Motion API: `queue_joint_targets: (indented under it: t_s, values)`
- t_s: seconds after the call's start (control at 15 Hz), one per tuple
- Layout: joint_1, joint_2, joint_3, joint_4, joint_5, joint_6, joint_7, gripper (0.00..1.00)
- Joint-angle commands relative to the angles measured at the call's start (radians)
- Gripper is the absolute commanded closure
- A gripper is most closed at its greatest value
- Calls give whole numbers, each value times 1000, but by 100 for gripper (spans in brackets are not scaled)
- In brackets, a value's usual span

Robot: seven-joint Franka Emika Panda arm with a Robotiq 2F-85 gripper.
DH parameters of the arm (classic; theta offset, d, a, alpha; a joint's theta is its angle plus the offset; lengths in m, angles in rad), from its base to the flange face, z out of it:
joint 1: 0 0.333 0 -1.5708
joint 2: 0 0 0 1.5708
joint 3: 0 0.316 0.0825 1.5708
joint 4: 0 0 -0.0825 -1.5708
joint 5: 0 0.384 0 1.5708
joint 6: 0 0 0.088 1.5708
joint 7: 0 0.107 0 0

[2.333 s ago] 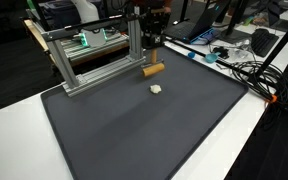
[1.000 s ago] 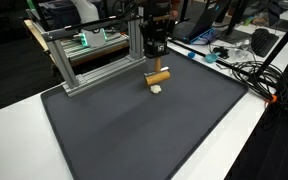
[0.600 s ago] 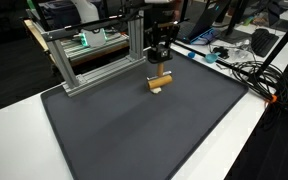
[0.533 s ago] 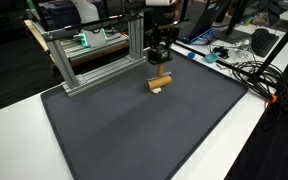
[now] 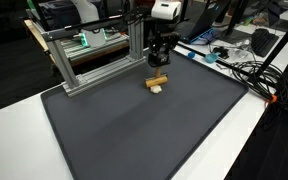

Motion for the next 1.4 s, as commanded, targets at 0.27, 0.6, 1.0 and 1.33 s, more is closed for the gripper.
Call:
queue_joint_targets:
  t_s: [0.27, 0.6, 1.0, 1.33]
  values:
    - [-2, -178, -43, -143, -12, -7, -1, 79]
    - [-13, -256, -46, -195, 22, 78, 71, 79]
    - [7, -200, -35, -167, -93, 107, 243, 79]
    - [19, -133, -40, -131, -120, 151, 319, 79]
